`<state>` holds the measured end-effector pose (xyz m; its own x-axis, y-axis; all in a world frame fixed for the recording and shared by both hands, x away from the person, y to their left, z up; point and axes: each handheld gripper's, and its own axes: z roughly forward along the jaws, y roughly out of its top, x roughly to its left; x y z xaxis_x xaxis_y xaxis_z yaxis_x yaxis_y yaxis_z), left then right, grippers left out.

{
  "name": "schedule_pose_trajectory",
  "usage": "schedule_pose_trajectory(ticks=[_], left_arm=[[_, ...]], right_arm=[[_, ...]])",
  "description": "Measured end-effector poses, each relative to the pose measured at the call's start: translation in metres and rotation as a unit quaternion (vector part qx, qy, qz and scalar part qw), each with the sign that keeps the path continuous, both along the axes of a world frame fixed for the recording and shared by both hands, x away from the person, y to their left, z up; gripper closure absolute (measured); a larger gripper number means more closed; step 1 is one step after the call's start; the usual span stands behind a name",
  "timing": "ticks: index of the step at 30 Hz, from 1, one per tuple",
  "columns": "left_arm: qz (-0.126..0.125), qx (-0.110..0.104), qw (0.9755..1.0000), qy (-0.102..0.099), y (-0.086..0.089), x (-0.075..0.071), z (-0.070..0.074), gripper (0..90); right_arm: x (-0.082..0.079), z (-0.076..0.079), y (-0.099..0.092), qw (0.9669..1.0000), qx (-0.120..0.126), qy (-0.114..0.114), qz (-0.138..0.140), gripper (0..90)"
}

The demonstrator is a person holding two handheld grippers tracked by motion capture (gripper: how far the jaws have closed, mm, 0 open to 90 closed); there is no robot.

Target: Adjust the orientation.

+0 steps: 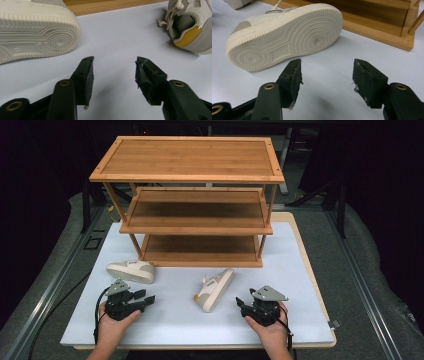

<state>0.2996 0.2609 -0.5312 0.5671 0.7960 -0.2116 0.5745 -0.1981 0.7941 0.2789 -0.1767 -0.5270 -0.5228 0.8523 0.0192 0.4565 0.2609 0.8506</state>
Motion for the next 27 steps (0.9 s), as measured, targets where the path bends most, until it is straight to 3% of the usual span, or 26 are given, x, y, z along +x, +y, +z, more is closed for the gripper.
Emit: schedule_pose_trajectory(ticks=[9,12,16,23,27], left_arm=[[-0.004,0.013,0.9999,-0.005,0.0009,-0.0055,0.0015,54.2],[0.011,-0.001,0.9999,-0.010,0.0055,-0.0068,0.0038,52.0],[0.018,-0.002,0.9998,-0.007,0.0064,-0.0048,0.0048,53.2],[0.013,-0.011,0.9998,0.009,0.0080,-0.0015,0.0038,53.1],[0.009,-0.033,0.9992,0.019,0.0086,-0.0019,0.0035,49.4]], right_arm=[[0.0009,0.0032,-0.0037,0.9999,0.015,0.002,-0.005,40.4],[-0.0012,0.0043,-0.0031,0.9998,0.015,-0.003,-0.009,40.7],[-0.0036,0.0064,-0.0053,0.9997,0.019,-0.010,-0.010,40.8],[-0.0012,0.0051,-0.0066,0.9996,0.024,-0.002,-0.013,40.6],[-0.0017,0.0050,-0.0056,0.9996,0.024,-0.001,-0.012,40.6]])
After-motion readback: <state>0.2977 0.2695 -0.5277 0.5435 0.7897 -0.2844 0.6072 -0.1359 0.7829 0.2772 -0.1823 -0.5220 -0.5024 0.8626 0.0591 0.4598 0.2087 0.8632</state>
